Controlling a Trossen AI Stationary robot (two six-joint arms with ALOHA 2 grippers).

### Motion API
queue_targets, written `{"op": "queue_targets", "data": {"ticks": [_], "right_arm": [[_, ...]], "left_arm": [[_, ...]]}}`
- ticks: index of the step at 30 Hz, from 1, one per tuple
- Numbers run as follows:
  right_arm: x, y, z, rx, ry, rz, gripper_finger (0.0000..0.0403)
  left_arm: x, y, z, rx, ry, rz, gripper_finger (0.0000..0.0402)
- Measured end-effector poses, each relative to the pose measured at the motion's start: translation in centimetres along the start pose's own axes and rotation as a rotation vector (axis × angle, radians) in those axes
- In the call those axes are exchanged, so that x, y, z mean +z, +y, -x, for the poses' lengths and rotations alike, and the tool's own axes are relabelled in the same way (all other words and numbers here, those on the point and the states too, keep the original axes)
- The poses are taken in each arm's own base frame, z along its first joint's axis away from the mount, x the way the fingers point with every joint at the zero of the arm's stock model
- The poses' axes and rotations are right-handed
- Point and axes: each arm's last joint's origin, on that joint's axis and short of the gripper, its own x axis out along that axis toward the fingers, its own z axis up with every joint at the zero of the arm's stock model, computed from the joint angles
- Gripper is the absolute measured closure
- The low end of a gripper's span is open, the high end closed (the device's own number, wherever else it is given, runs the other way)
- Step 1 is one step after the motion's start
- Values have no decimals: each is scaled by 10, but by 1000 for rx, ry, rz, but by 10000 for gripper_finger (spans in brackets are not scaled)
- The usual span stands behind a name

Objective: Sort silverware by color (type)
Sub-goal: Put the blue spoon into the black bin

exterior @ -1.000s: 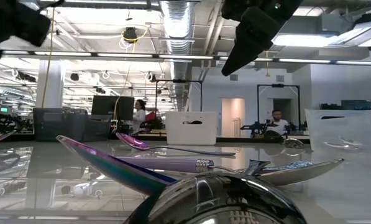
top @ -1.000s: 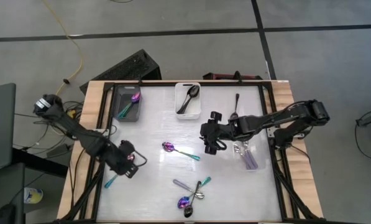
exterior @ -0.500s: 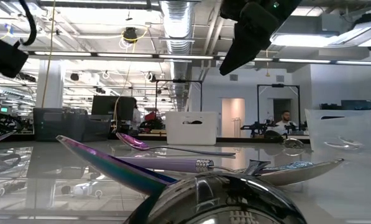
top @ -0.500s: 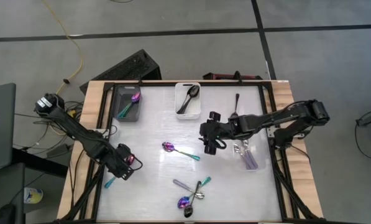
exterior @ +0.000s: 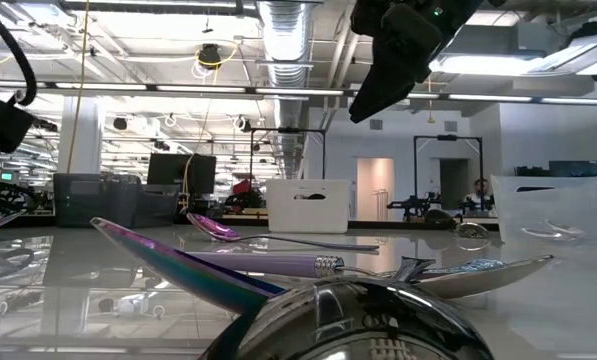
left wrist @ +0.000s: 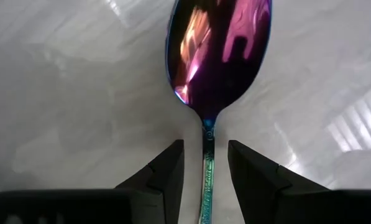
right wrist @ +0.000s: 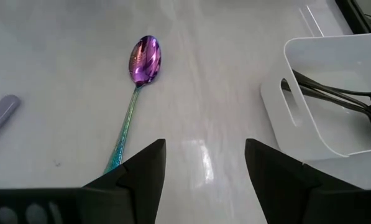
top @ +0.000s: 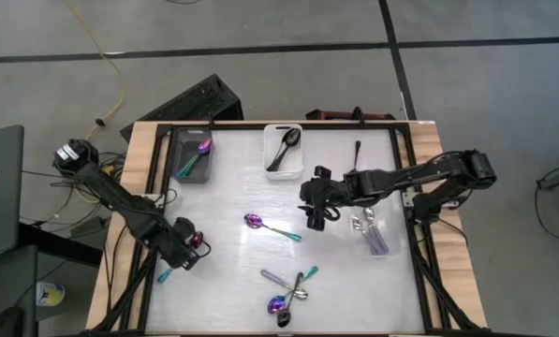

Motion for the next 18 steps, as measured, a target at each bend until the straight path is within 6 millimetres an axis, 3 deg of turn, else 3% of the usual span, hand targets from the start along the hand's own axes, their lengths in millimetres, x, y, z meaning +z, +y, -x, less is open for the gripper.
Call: {"op": "queue_targets", "data": {"ticks": [6, 11, 13, 18], "right_arm": [[-1, 0, 0, -1, 6, 10, 159], [-1, -5, -1, -13, 13, 13, 159], [-1, -6, -2, -16, 23, 4, 159], [-7, -6, -1, -19, 77, -9, 159]], "left_arm": [[-7, 2, -8, 49, 0, -47, 301], [-9, -3, -13, 105, 12, -112, 369], [-9, -7, -11, 126, 5, -139, 391], [-5, -26, 11, 156, -41, -210, 398]]}}
